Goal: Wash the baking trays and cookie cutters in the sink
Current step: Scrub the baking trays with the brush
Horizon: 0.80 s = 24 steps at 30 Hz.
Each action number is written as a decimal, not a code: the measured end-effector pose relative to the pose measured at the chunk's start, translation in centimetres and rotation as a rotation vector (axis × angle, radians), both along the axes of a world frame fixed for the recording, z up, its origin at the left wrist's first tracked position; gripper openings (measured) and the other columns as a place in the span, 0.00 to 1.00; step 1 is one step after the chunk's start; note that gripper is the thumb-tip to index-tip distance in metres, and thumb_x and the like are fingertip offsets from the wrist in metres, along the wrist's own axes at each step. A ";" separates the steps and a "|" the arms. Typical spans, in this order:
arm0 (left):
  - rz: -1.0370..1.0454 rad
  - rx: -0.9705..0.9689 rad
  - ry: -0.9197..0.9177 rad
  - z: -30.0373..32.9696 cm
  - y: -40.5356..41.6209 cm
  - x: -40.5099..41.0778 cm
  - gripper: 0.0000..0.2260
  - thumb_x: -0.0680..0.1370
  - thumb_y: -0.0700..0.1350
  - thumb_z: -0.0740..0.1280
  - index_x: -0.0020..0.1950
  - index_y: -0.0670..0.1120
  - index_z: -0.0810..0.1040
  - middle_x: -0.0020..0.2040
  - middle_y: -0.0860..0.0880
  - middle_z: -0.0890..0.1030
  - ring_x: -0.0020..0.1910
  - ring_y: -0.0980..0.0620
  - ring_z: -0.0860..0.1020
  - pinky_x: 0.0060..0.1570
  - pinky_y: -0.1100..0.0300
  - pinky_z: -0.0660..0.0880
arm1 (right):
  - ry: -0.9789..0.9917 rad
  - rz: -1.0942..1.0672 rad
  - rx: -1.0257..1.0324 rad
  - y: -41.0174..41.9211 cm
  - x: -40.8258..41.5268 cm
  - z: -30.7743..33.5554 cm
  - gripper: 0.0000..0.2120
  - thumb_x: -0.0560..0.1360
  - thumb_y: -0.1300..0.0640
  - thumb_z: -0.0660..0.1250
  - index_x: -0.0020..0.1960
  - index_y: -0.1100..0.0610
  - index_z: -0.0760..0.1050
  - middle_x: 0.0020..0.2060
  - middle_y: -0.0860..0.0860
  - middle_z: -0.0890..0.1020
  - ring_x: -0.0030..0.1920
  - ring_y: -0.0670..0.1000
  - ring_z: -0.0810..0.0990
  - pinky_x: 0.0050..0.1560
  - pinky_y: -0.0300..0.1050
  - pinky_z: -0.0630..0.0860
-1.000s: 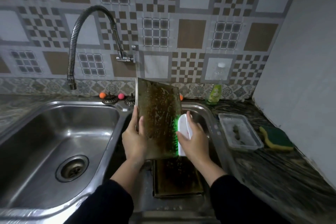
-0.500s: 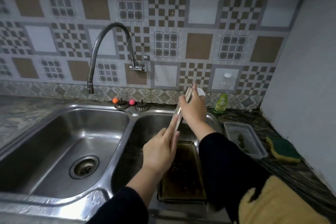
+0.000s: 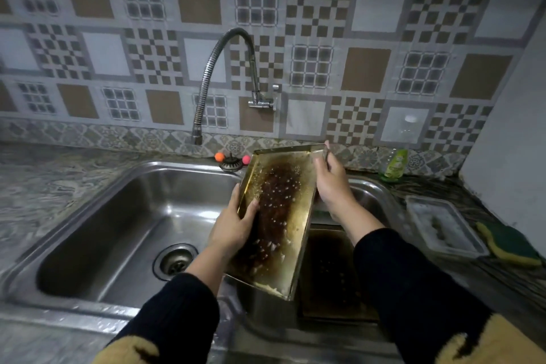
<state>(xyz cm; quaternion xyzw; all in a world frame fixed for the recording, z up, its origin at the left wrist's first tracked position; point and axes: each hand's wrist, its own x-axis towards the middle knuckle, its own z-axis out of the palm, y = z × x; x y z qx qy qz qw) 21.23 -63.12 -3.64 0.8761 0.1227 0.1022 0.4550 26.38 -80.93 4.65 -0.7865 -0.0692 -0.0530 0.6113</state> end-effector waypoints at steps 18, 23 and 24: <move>0.128 -0.050 0.413 -11.2 20.9 0.3 0.30 0.78 0.49 0.63 0.76 0.52 0.53 0.64 0.40 0.76 0.61 0.39 0.75 0.64 0.47 0.69 | 0.042 -0.235 -0.745 5.4 -2.6 -6.1 0.35 0.72 0.51 0.71 0.74 0.42 0.59 0.63 0.53 0.75 0.62 0.56 0.74 0.55 0.48 0.72; 0.043 -0.078 0.551 -15.1 21.0 2.2 0.33 0.74 0.53 0.66 0.75 0.52 0.56 0.68 0.42 0.72 0.67 0.40 0.69 0.69 0.43 0.64 | 0.092 -0.272 -0.746 4.2 -3.2 -7.6 0.35 0.72 0.52 0.72 0.74 0.43 0.60 0.65 0.55 0.74 0.64 0.57 0.73 0.57 0.51 0.72; 0.041 -0.069 0.571 -15.2 21.0 2.3 0.34 0.74 0.53 0.67 0.76 0.52 0.55 0.70 0.42 0.69 0.69 0.40 0.67 0.70 0.44 0.63 | 0.095 -0.278 -0.742 4.0 -3.2 -7.9 0.35 0.72 0.52 0.72 0.74 0.43 0.61 0.66 0.55 0.74 0.64 0.57 0.73 0.58 0.51 0.72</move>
